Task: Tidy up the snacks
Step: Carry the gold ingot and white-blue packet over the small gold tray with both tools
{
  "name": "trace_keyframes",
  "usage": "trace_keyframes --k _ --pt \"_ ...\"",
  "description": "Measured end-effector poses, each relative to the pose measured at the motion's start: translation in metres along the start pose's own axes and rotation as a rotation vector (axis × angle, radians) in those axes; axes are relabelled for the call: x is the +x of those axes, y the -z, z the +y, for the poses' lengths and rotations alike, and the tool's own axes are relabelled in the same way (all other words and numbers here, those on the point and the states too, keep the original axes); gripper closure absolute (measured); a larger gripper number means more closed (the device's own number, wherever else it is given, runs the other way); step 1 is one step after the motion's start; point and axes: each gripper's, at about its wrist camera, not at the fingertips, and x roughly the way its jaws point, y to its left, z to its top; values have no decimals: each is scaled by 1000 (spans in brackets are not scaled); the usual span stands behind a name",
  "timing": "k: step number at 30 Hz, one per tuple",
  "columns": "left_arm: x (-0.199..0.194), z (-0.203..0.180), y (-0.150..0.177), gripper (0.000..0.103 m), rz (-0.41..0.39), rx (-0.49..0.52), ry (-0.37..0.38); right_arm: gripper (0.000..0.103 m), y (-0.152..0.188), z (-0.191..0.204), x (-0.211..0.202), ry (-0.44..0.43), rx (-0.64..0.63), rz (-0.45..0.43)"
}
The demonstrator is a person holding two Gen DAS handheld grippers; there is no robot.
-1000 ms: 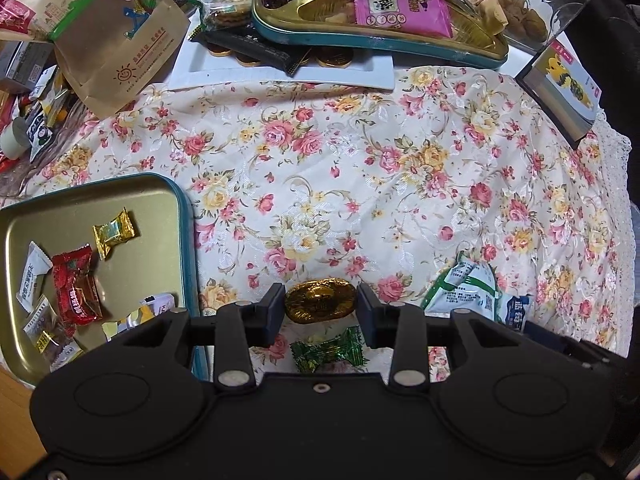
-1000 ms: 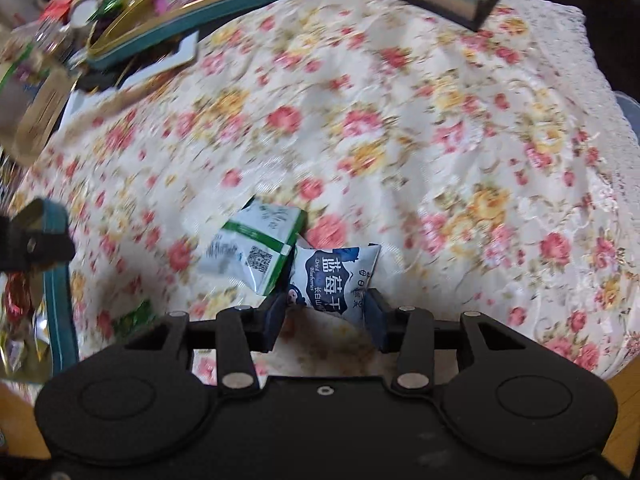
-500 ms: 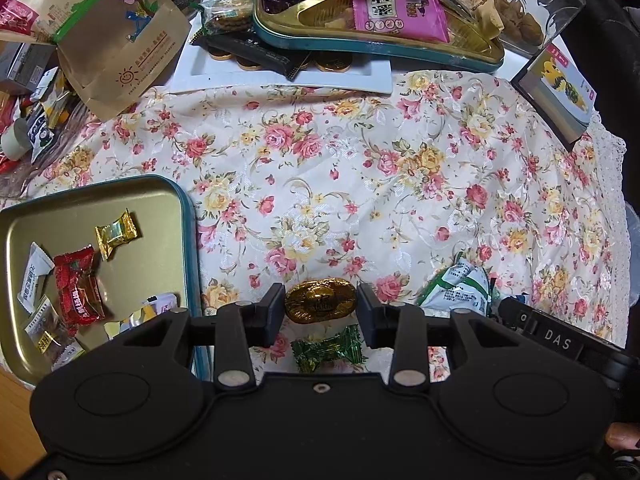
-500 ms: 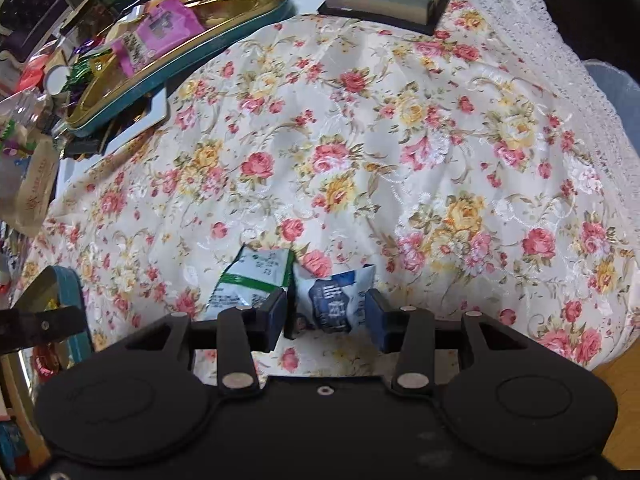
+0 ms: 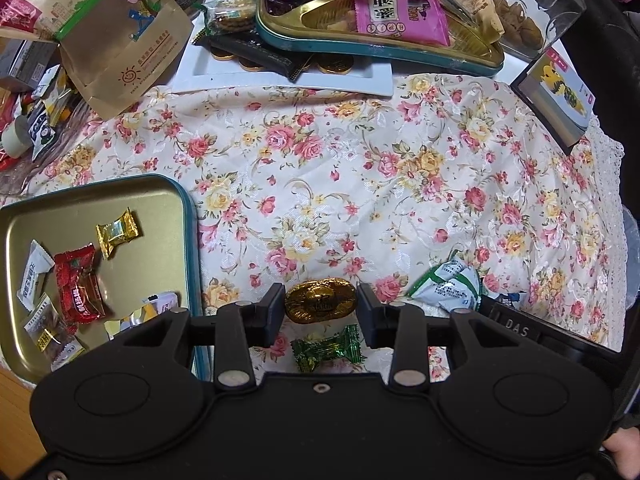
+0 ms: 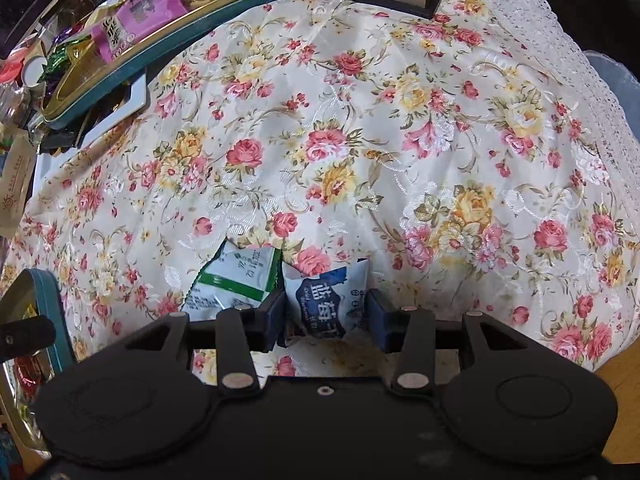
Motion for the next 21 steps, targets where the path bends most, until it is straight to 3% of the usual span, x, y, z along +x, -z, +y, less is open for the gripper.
trace_keyframes --k 8,10,15,21 --pt "-7 10 -1 57 -10 -25 13 54 5 16 6 29 -67 -22" --pt "-8 11 -1 57 -11 -29 17 62 6 17 7 28 -80 -26" --pt "-10 15 -1 57 -13 -38 21 63 6 18 -2 57 -138 -73" --pt "-15 21 -3 57 -19 -58 29 63 -11 5 -23 19 -39 -106"
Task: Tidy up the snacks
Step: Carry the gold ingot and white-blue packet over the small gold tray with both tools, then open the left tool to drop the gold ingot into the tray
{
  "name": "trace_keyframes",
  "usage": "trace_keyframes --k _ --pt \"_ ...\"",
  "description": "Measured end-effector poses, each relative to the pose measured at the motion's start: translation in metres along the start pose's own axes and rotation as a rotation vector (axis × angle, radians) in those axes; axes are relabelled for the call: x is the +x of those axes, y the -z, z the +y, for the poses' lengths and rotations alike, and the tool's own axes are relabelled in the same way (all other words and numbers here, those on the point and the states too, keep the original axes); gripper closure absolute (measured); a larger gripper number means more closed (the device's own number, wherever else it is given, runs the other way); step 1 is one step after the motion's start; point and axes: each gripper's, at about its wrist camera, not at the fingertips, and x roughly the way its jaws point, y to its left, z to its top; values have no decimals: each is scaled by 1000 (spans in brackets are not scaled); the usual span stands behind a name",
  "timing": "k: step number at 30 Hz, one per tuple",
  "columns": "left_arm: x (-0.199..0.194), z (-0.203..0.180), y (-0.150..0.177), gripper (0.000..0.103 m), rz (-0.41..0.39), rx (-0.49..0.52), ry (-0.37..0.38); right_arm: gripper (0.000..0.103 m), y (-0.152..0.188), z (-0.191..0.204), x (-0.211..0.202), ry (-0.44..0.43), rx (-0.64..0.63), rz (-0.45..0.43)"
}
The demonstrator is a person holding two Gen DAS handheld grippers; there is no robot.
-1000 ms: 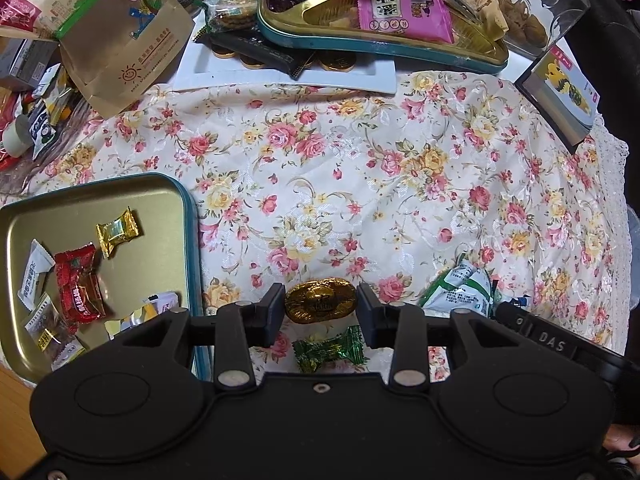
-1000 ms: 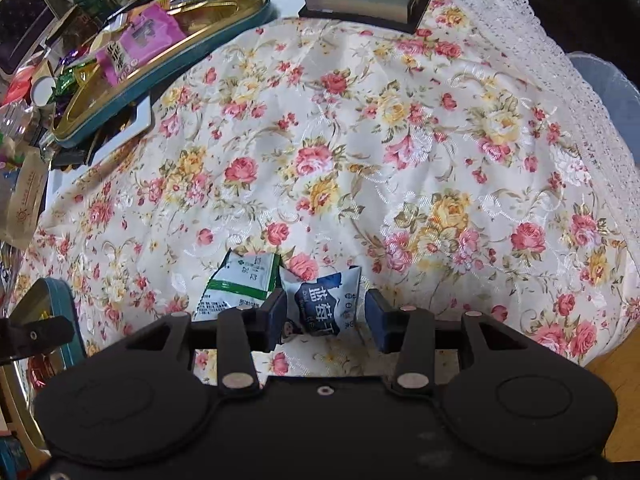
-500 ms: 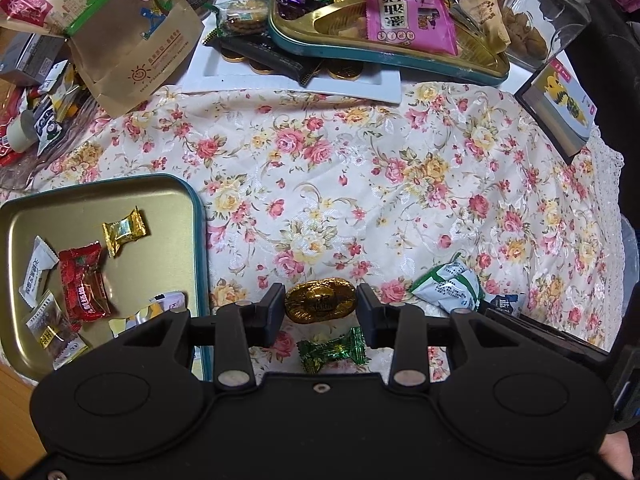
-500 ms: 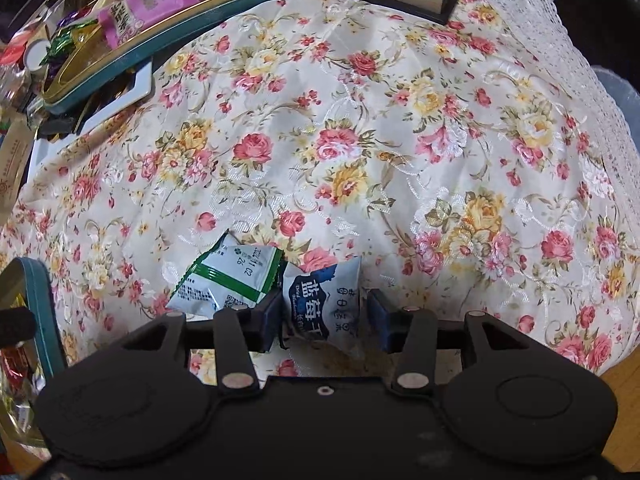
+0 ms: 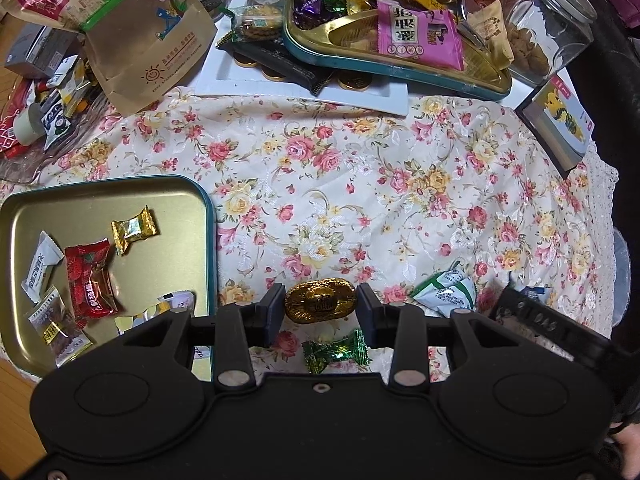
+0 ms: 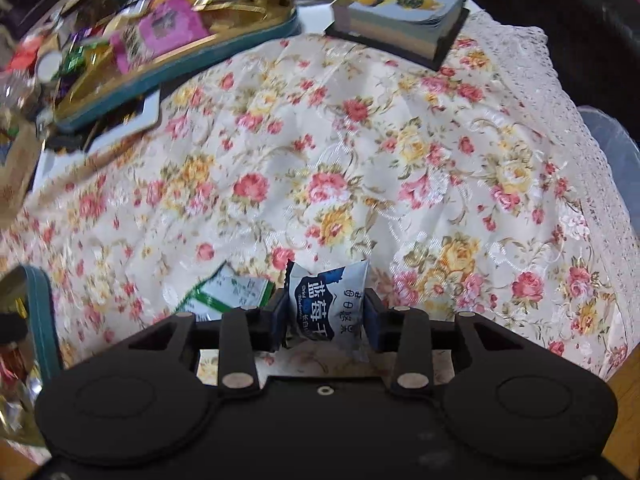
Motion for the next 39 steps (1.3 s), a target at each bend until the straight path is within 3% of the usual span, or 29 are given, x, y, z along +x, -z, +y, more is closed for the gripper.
trace_keyframes --k 9,18,27,33,39 --pt "-13 31 -7 57 -41 -72 -45 63 -22 2 -38 -74 68 -69" --pt "-31 84 -10 57 -135 -151 -184 63 -12 63 -49 -146 -9 -70" --pt "-31 139 -2 57 -108 -248 -191 63 15 139 -52 -208 -133 -50" --pt "-30 182 -2 57 -70 -376 -183 63 36 182 -53 -250 -210 -24" --pt "-39 217 -3 57 -80 -487 -191 63 51 217 -58 -297 -263 -14"
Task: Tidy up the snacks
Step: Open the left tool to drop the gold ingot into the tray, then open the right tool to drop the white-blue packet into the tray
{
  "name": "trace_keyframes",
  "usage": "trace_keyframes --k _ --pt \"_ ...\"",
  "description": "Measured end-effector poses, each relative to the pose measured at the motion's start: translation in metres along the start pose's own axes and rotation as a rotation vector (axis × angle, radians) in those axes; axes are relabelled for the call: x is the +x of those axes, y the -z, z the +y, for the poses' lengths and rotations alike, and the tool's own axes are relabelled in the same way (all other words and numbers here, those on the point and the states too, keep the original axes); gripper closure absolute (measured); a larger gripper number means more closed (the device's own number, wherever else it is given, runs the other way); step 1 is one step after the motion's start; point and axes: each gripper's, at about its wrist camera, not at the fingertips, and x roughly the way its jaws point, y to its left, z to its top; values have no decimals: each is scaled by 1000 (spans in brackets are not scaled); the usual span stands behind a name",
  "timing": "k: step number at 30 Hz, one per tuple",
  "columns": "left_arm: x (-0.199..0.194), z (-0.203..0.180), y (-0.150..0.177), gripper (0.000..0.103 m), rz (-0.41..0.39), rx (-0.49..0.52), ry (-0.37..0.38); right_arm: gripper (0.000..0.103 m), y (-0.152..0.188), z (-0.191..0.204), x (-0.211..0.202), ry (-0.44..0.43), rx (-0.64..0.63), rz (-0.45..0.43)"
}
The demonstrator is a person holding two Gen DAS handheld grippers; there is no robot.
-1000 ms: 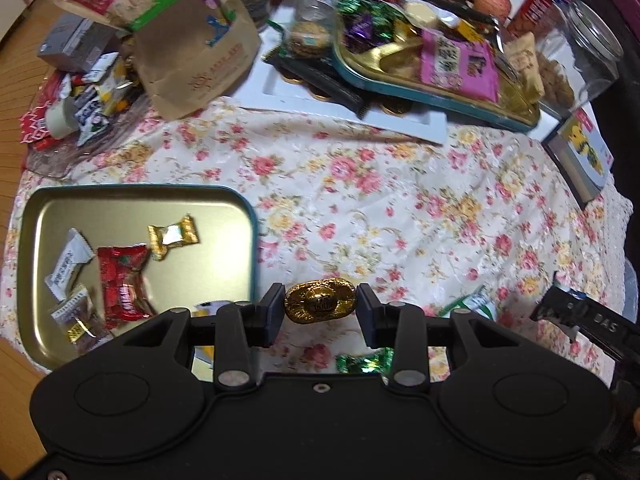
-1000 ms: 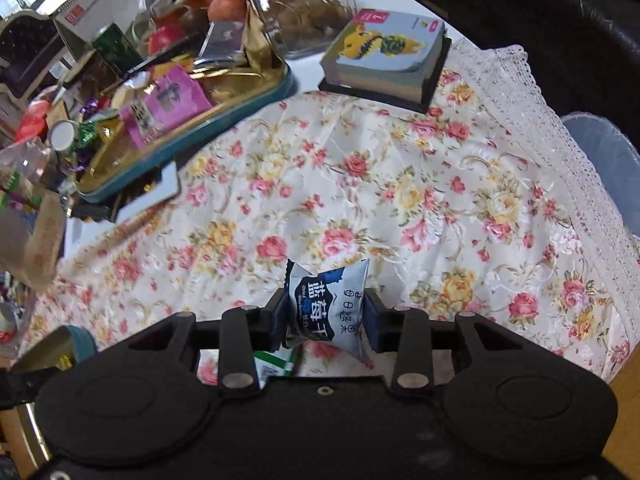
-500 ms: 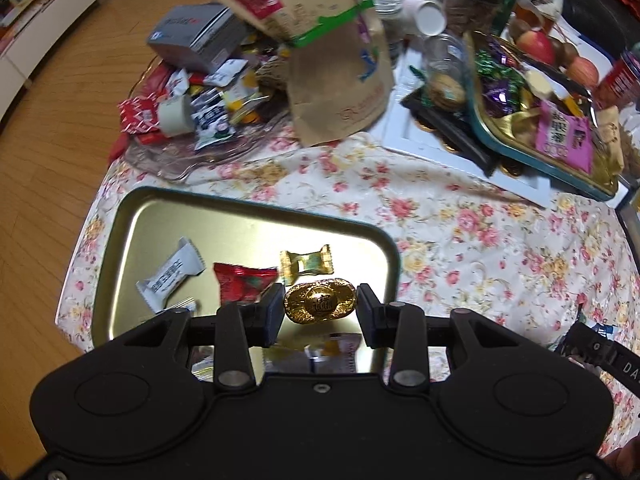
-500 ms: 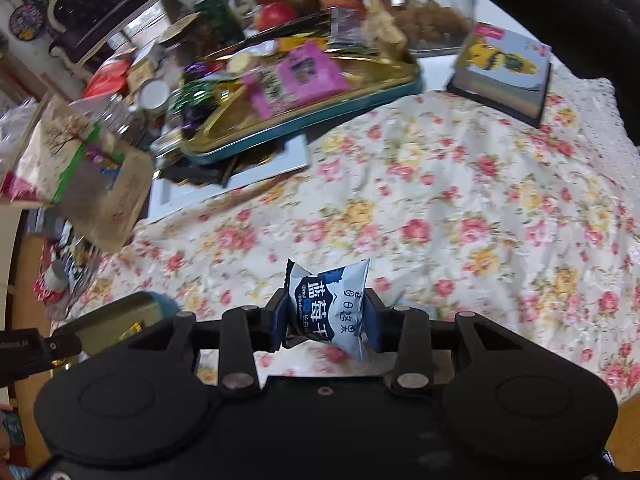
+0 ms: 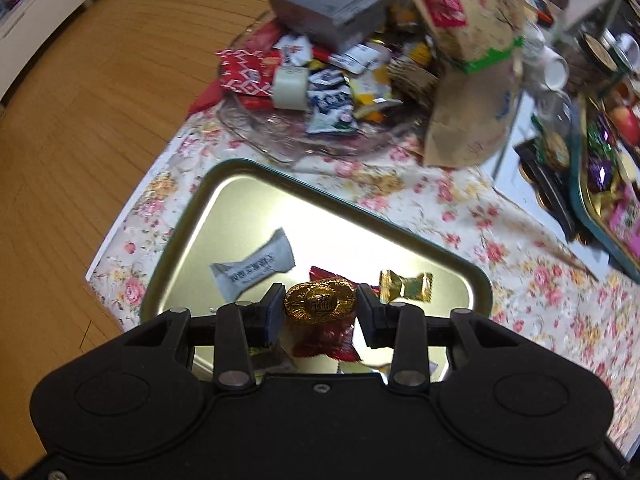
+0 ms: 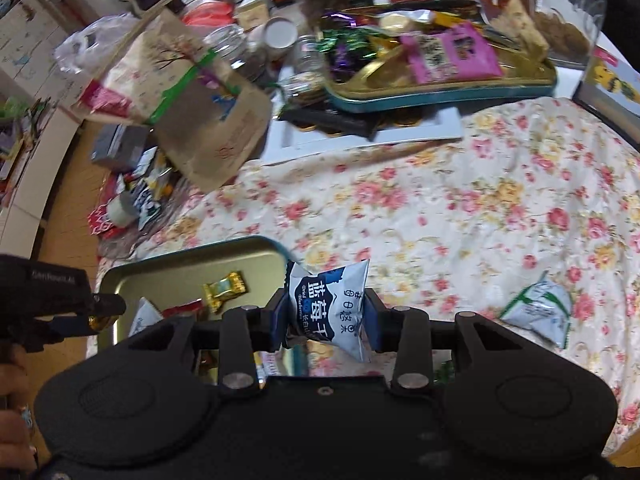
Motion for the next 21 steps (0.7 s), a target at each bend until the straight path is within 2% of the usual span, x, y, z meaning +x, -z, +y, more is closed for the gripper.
trace_keyframes --k 7,15,21 --pt "-3 23 -11 56 -16 -67 -14 63 5 21 6 -29 -17 22" --pt "-8 20 -11 53 -28 -50 -1 62 6 33 7 -58 -26 27" --pt "-7 15 -8 53 -24 -42 -9 62 9 49 8 -78 -80 14"
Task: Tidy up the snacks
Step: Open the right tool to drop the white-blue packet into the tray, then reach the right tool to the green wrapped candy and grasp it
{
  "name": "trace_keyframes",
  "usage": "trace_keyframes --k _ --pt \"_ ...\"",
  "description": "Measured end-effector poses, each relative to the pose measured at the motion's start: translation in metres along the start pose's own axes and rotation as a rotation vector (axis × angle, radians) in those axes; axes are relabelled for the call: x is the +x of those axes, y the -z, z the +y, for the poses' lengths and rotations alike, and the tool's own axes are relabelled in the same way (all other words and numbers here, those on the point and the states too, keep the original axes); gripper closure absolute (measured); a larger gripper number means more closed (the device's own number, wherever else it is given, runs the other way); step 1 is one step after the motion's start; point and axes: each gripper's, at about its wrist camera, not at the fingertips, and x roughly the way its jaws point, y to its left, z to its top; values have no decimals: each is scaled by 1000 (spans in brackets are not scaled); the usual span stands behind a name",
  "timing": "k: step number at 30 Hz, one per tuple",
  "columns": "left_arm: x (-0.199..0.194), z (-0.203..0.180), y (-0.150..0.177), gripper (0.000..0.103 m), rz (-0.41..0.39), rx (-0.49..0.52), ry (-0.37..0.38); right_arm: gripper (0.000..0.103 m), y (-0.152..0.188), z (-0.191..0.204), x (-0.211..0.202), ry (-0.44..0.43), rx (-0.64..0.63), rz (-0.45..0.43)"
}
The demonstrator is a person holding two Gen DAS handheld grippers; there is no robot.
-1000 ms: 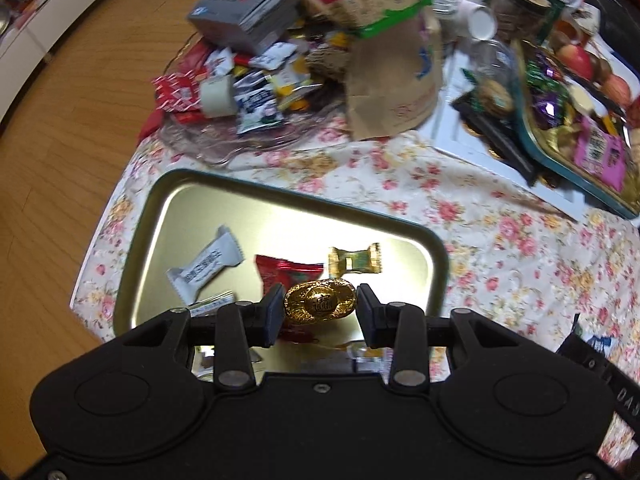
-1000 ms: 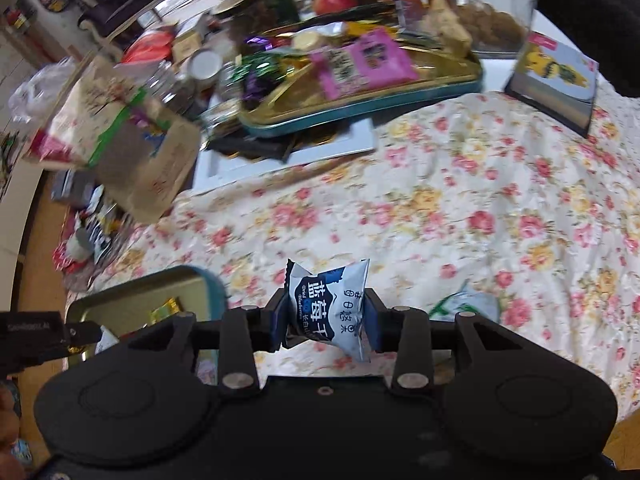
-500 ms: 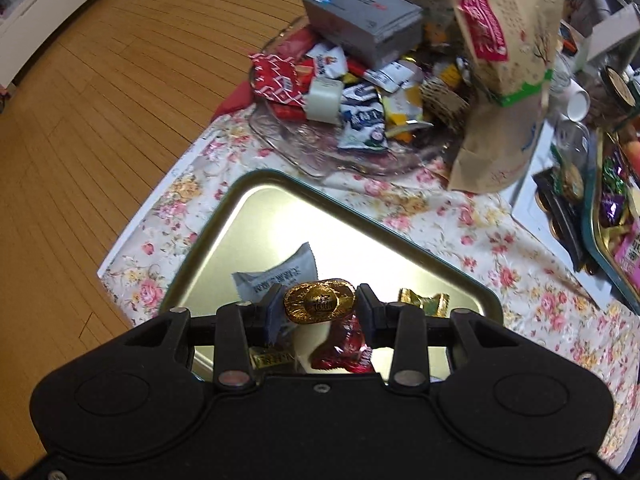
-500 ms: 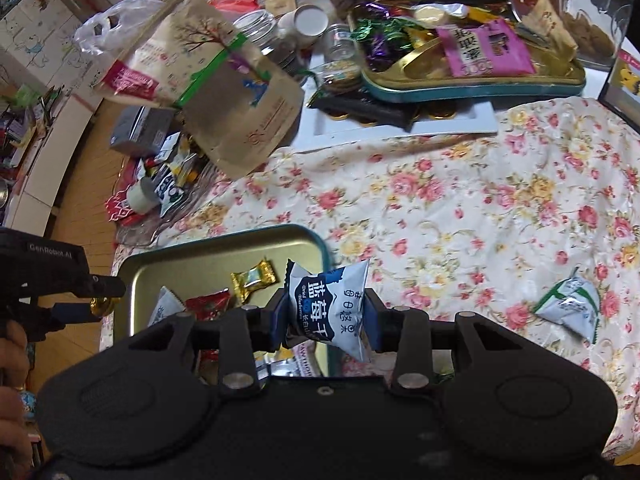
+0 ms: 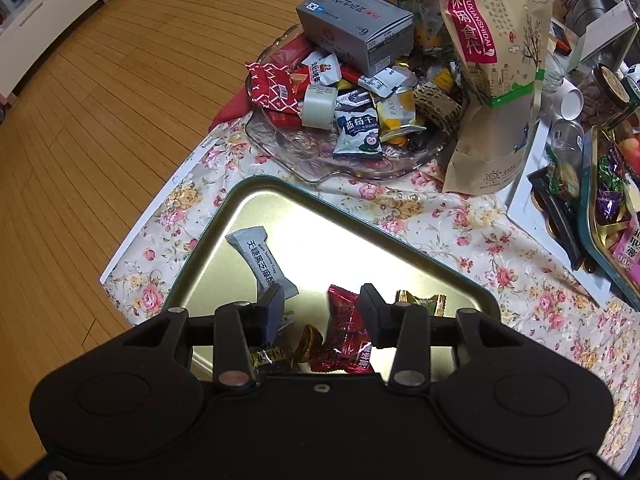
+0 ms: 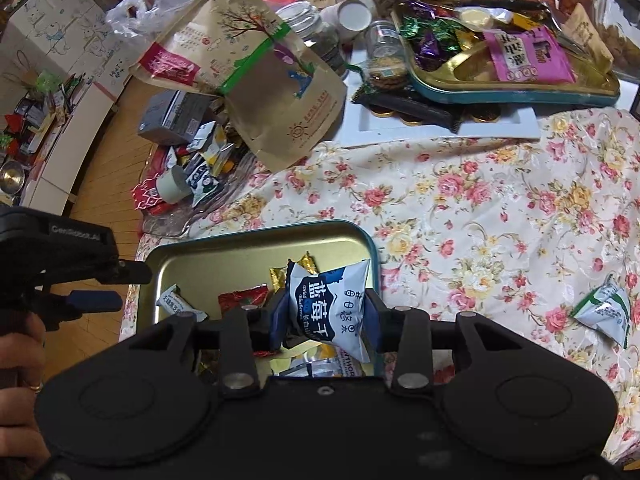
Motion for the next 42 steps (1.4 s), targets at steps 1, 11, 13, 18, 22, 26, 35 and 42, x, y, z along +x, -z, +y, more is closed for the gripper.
trace_keyframes --k 1,11,13,18,22,26,35,42 --pt "0 0 0 53 4 -3 1 62 1 3 0 1 -14 -5" --pt "0 4 -1 53 5 -34 -8 62 4 27 1 -11 -124 -66" --pt "-1 4 -1 53 3 -34 -6 62 5 32 0 -8 -156 -87" --pt "-1 1 0 53 3 -21 -6 62 6 37 -4 -51 -162 -94" --pt "-3 -4 2 53 2 -7 2 62 4 33 -4 -55 -128 -81" --pt "-5 -13 4 53 -1 17 10 62 0 23 -2 -16 -87 -77" --pt "-9 -43 17 53 0 107 32 62 -11 -21 -2 9 67 -21" --pt "-10 -77 36 53 13 210 54 62 -15 -61 -9 57 127 -20"
